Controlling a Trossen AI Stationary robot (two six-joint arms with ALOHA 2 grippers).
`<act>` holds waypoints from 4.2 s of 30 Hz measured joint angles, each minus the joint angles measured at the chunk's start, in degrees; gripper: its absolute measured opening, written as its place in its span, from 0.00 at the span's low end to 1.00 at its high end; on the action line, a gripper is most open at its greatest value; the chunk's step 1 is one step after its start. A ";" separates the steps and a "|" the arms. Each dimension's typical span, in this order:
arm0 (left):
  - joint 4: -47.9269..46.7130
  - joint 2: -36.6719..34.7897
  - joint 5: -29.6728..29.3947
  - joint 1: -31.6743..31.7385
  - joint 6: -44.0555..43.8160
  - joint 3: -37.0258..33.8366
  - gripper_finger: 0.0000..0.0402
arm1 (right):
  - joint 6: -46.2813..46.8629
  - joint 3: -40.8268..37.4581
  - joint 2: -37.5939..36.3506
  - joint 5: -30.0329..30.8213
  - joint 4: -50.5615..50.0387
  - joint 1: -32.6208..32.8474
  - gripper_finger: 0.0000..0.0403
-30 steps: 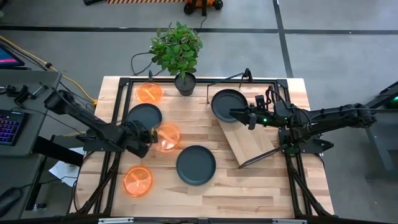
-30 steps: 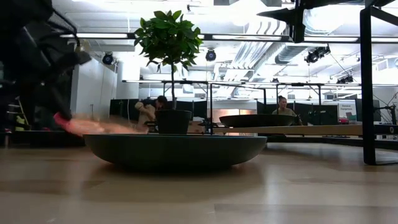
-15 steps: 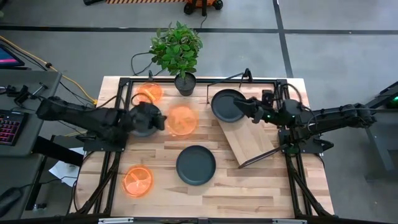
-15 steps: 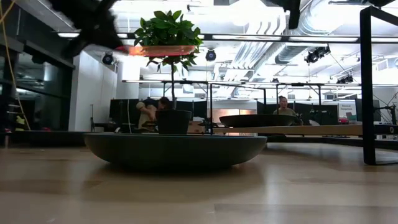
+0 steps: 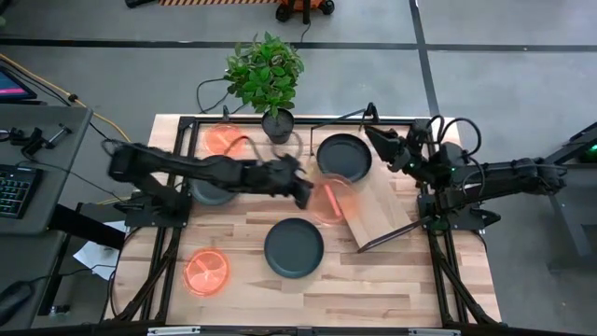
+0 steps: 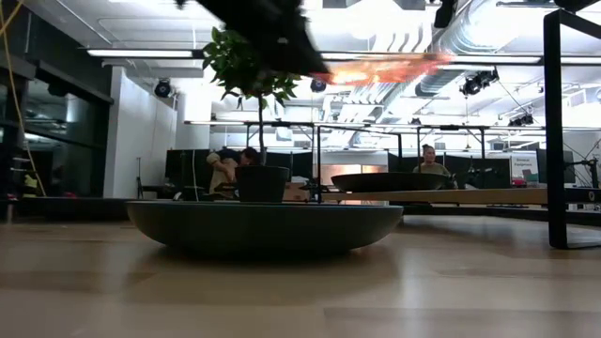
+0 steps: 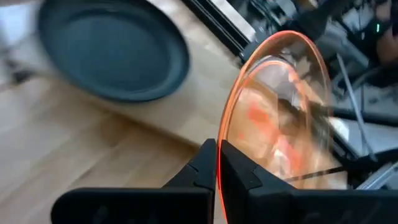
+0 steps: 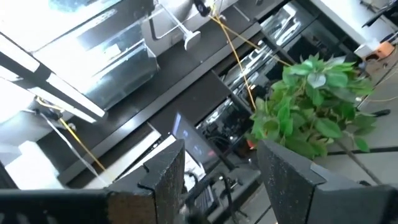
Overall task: Place and stack plates onto a shelf
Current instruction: Put the right orange plate on the shelf, then stack the left black plate on top of the black plate on the shelf
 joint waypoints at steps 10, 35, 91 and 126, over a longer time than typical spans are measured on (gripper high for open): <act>2.05 21.75 3.72 0.00 8.17 19.32 0.00 | 0.02 0.00 -0.54 -0.03 -0.20 -0.92 0.46; 4.73 35.23 2.82 3.36 9.90 27.01 0.03 | 0.07 0.00 -0.56 -0.10 -0.63 -0.90 0.46; 0.49 -40.51 5.77 3.14 14.87 -29.66 0.26 | 4.15 0.02 1.80 0.04 -11.21 -0.90 0.46; -43.26 -11.04 -3.59 -0.26 -4.24 -23.79 0.26 | 5.63 0.00 1.76 0.12 -13.19 -0.90 0.46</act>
